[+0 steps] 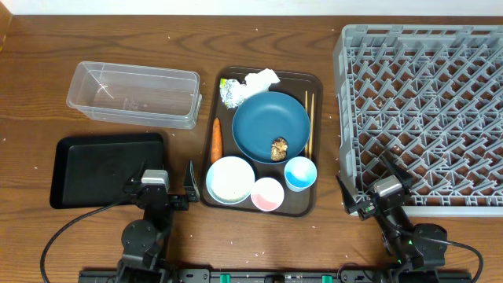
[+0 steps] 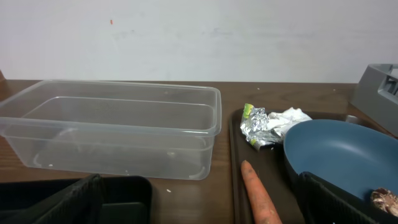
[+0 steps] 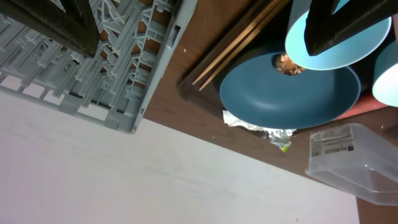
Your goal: Sort waste into correct bins and load items into the dishwasher rack
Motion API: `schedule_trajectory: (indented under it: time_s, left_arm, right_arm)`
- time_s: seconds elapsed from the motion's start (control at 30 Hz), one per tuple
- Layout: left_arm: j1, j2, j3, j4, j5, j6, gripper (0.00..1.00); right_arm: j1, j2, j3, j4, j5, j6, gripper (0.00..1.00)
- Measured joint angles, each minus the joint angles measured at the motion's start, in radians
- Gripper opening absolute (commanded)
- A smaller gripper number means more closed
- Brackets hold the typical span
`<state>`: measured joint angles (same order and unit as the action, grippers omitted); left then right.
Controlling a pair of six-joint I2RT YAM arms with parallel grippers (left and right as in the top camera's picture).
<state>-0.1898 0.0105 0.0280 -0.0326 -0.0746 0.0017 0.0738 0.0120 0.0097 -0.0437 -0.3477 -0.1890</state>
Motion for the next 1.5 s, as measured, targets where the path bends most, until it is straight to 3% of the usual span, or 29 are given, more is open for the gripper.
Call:
schedule_trajectory:
  time_s: [0.33,0.53,0.67,0.8,1.07,1.23,1.5]
  left_arm:
    - [0.000,0.000,-0.002,0.011,0.060,-0.019,0.98]
    - [0.000,0.003,0.029,0.069,0.208,-0.121,0.98]
    - [0.000,0.051,0.179,0.011,0.218,-0.158,0.98]
    - [0.000,0.205,0.442,-0.226,0.219,-0.171,0.98]
    - [-0.002,0.687,0.958,-0.678,0.242,-0.186,0.98]
    - [-0.006,0.904,1.131,-0.729,0.343,-0.187,0.98]
    - [-0.011,1.087,1.139,-0.757,0.536,-0.189,0.98]
  right_arm:
    - [0.000,0.000,0.000,0.028,-0.021,0.024,0.99]
    - [0.000,0.001,0.014,0.102,-0.068,0.207,0.99]
    - [0.000,0.020,0.164,-0.045,-0.069,0.290,0.99]
    - [0.000,0.119,0.391,-0.277,-0.059,0.317,0.99]
    - [0.000,0.550,0.771,-0.631,-0.051,0.319,0.99]
    - [0.000,0.779,0.896,-0.636,-0.085,0.319,0.99]
    - [0.000,0.944,0.907,-0.673,-0.140,0.323,0.99]
